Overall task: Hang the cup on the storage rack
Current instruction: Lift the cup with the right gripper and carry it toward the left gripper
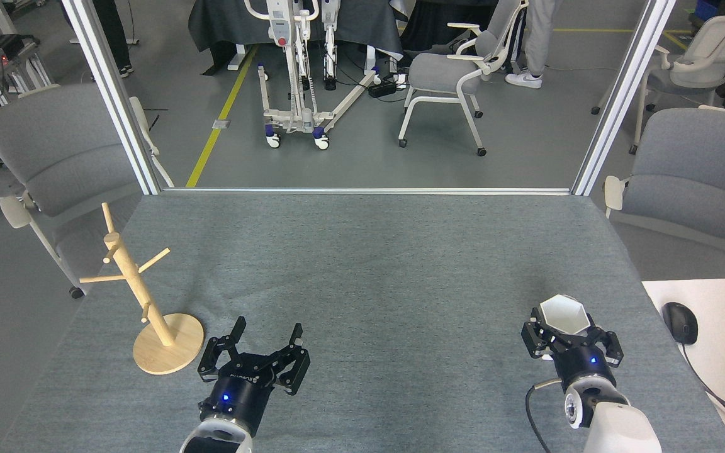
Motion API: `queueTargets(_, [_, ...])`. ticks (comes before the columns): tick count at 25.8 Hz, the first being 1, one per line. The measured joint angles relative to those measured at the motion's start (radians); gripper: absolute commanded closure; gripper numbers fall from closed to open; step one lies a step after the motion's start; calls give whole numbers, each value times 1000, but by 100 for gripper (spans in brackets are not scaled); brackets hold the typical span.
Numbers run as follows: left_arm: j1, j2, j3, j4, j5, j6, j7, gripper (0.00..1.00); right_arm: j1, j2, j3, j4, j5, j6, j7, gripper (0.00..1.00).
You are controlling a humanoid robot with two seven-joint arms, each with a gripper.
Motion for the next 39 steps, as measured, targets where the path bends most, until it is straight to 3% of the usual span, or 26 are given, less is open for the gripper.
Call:
queueTargets(10, [1, 0, 0, 0, 0, 0, 0, 1, -36, 2, 1, 47, 7, -3, -1, 4])
queueTargets(13, [2, 1, 0, 0, 0, -1, 0, 0, -35, 6, 1, 49, 10, -3, -1, 16])
queueTargets(15, [3, 2, 0, -1, 0, -1, 0, 1, -33, 8, 2, 49, 15, -3, -2, 30])
queueTargets(17, [3, 2, 0, -1, 1, -3, 0, 1, -31, 8, 2, 49, 18, -4, -4, 63])
queueTargets(18, [3, 2, 0, -1, 1, -3, 0, 0, -28, 8, 2, 49, 19, -6, -6, 70])
queueTargets(25, [4, 2, 1, -2, 1, -4, 0, 1, -24, 3, -2, 11, 14, -41, 10, 74])
queueTargets(27, [5, 2, 1, -5, 1, -6, 0, 1, -22, -4, -7, -55, 7, -54, 62, 73])
queueTargets(32, [5, 3, 1, -16, 1, -33, 0, 1, 29, -43, -19, -388, -101, 16, 327, 74])
queueTargets(36, [17, 9, -11, -30, -8, -98, 19, 1, 112, -43, 78, -678, -139, 267, 411, 74])
queueTargets(39, [37, 22, -62, -36, -39, -154, 36, 1, 139, -36, 230, -817, -131, 481, 431, 75])
